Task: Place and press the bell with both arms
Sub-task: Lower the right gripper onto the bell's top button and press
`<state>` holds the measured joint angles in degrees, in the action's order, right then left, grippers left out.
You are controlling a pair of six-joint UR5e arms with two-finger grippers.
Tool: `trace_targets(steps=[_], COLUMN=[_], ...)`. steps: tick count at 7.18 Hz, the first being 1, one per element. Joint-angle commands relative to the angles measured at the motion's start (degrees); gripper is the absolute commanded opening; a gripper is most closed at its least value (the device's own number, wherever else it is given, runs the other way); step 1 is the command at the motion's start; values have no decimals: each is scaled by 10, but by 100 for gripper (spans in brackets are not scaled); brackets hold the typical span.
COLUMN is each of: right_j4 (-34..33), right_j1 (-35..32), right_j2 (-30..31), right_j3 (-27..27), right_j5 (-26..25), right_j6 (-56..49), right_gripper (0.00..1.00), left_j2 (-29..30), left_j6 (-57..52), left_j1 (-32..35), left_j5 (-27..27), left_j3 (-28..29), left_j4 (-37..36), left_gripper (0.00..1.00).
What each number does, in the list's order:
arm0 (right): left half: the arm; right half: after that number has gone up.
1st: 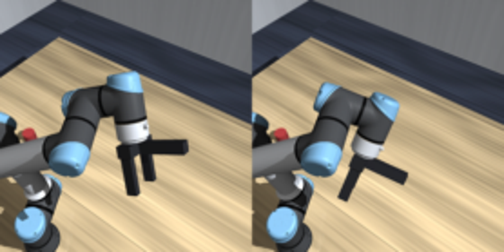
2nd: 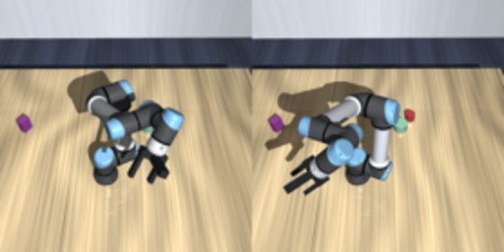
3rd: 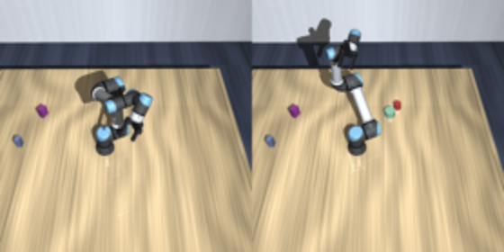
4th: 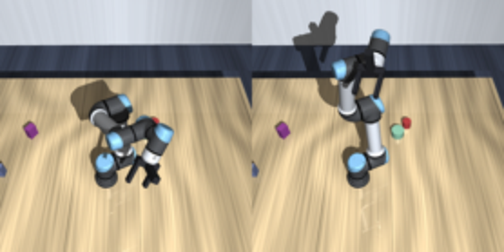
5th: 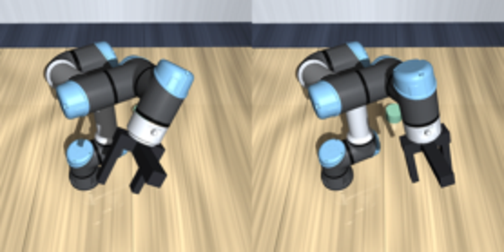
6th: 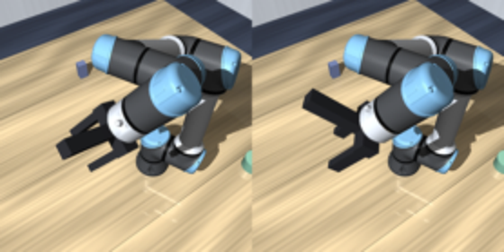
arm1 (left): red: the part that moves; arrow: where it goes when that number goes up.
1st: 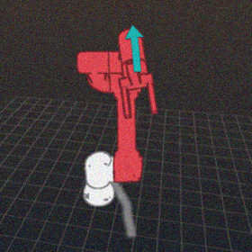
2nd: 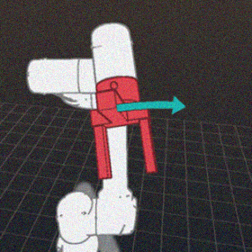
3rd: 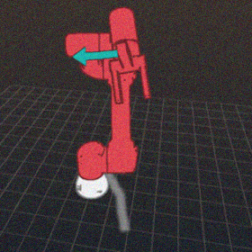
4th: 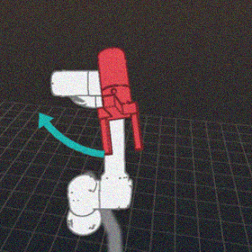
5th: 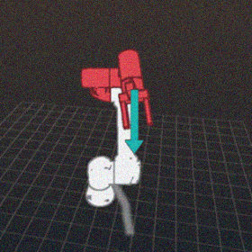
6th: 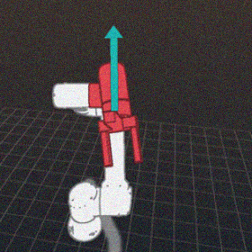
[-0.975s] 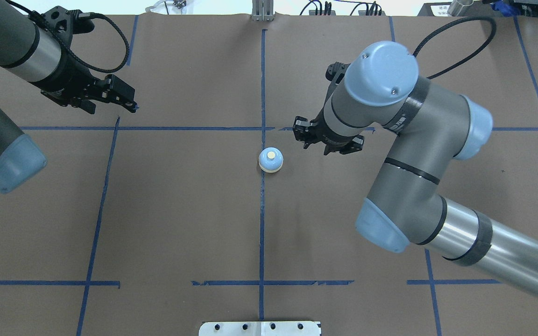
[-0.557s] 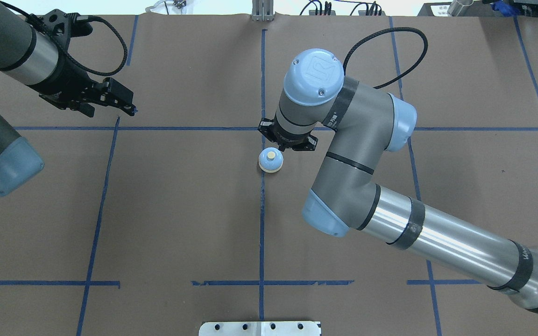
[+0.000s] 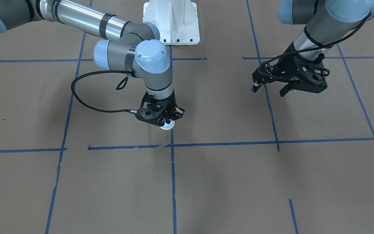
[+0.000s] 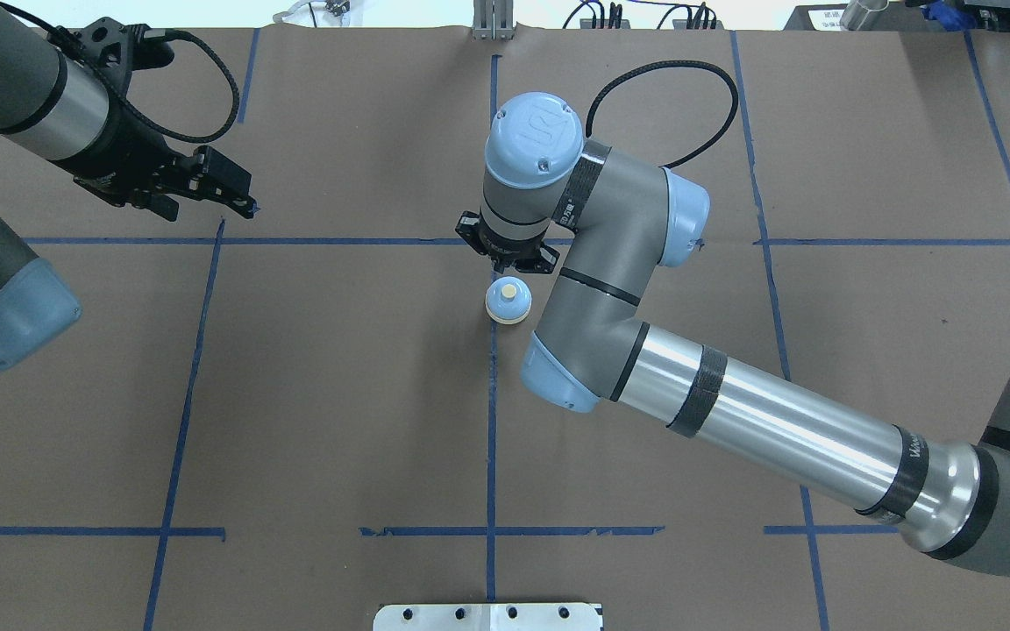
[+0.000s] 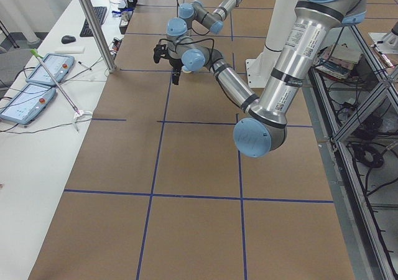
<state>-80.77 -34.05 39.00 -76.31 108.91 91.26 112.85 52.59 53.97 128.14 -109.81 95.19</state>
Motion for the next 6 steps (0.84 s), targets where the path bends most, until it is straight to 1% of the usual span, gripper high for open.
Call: trace_targets(steps=[1, 3, 4, 6], right_j4=[0, -3, -4, -4], right_j1=[6, 6, 7, 7], right_j2=[7, 13, 11, 17], right_j3=[5, 1, -2, -5], right_j5=[2, 5, 23, 32], right_j6=[1, 1, 2, 3], right_gripper=[0, 0, 0, 0], left_j2=[0, 0, 0, -4], left_j6=[2, 5, 7, 7], left_j1=[0, 1, 1, 1], left_j5=[0, 0, 0, -1], left_j3=[0, -5, -6, -10], left_j4=[0, 0, 0, 0], left_gripper=[100, 100, 100, 100])
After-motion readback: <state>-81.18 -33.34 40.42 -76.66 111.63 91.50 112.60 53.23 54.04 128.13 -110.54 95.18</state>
